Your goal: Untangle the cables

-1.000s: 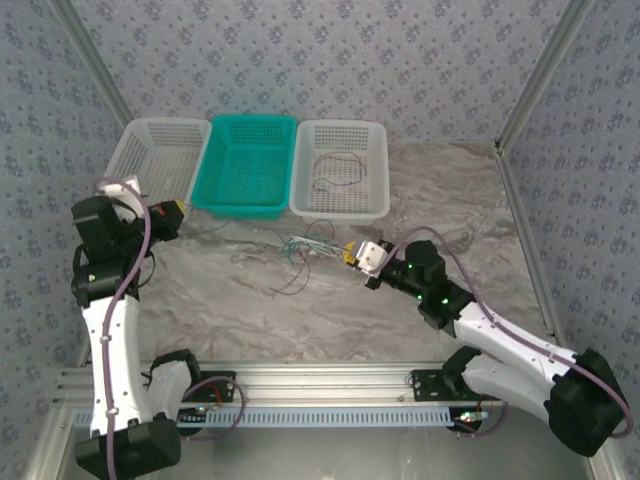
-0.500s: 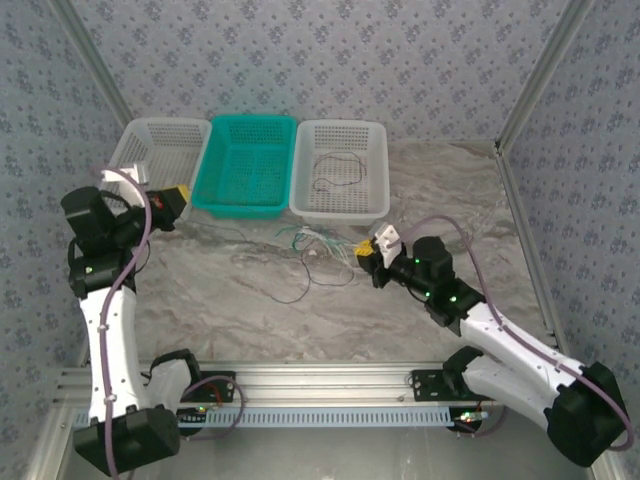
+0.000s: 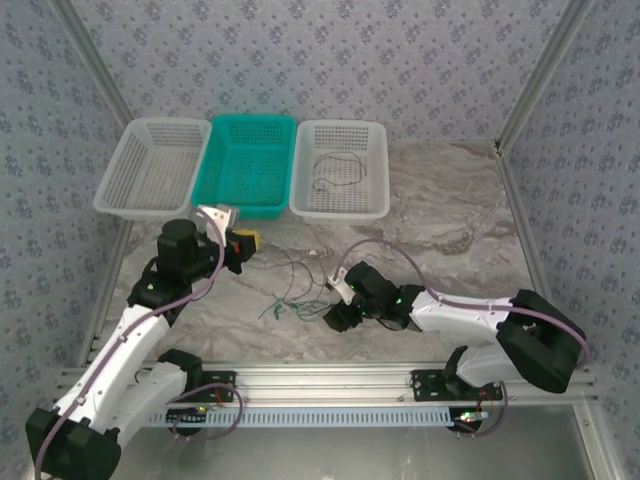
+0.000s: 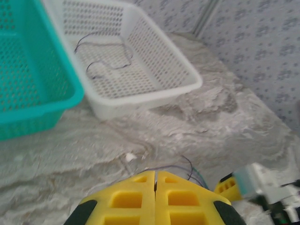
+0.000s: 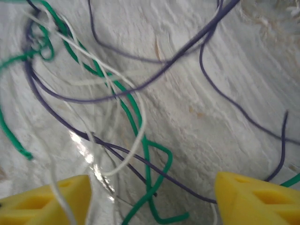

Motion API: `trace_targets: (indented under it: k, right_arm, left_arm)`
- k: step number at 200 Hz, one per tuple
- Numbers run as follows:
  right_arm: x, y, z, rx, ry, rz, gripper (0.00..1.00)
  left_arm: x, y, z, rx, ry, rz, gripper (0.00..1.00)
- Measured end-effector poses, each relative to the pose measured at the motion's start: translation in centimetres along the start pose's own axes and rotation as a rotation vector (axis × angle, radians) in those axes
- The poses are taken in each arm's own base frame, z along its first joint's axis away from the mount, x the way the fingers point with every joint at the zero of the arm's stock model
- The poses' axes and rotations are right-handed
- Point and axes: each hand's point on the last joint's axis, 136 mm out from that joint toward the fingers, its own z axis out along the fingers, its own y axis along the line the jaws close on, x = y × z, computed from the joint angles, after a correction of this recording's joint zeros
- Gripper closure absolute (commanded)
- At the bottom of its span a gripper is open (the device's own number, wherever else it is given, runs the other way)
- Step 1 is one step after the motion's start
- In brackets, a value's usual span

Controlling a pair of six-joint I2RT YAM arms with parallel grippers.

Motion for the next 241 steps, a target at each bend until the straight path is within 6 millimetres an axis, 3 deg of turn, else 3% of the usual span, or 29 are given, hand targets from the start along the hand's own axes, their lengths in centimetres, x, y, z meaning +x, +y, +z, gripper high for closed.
trace_targets:
  k: [39,63,81,101,114,125,139,173,201,225,241]
  right_arm:
    - [-6.1,2.0,-2.9,-0.105,-0.131,0.025,0.28]
    - [-9.1,1.5,-3.3,-0.11,-0.162,0.168,0.3]
    - [-10.3,0.0,-2.7,-0.055,-0.159,0.306,0.28]
    - [-9.9,-1.3,-1.5,-0.006,-0.129,0.416,0.29]
    - [-9.3,-1.6,-0.4,0.005,-0.09,0.462,0.38]
    - [-8.6,-1.6,0.6,0.005,-0.054,0.492,0.55]
    - [-7.7,-1.5,1.7,0.004,-0.014,0.528,1.0]
    - [-6.6,-3.1,1.7,0.104,0.0,0.607,1.0]
    - [-6.2,-7.3,-2.6,0.294,-0.096,0.722,1.0]
    - [-5.3,-12.9,-9.1,0.445,-0.248,0.856,1.0]
    - [-4.0,-16.5,-13.2,0.529,-0.352,0.946,1.0]
  left_arm:
    - [1.1,0.0,-0.5,-0.024,-0.007,-0.022,1.0]
    - [0.8,-0.1,-0.8,-0.031,-0.024,-0.018,1.0]
    - [0.7,0.0,-0.9,-0.038,-0.029,-0.016,1.0]
    - [0.8,0.1,-0.9,-0.042,-0.025,-0.018,1.0]
    - [0.9,0.1,-0.9,-0.044,-0.024,-0.018,1.0]
    - [0.9,0.2,-0.9,-0.047,-0.024,-0.018,1.0]
    - [0.8,0.3,-0.9,-0.057,-0.026,-0.018,1.0]
    - [1.3,1.5,-1.7,-0.138,-0.021,-0.018,1.0]
    - [-0.1,3.7,-4.6,-0.316,-0.06,-0.017,1.0]
    - [-2.5,6.3,-8.5,-0.501,-0.151,-0.042,1.0]
    - [-2.9,7.7,-10.6,-0.584,-0.194,-0.067,1.0]
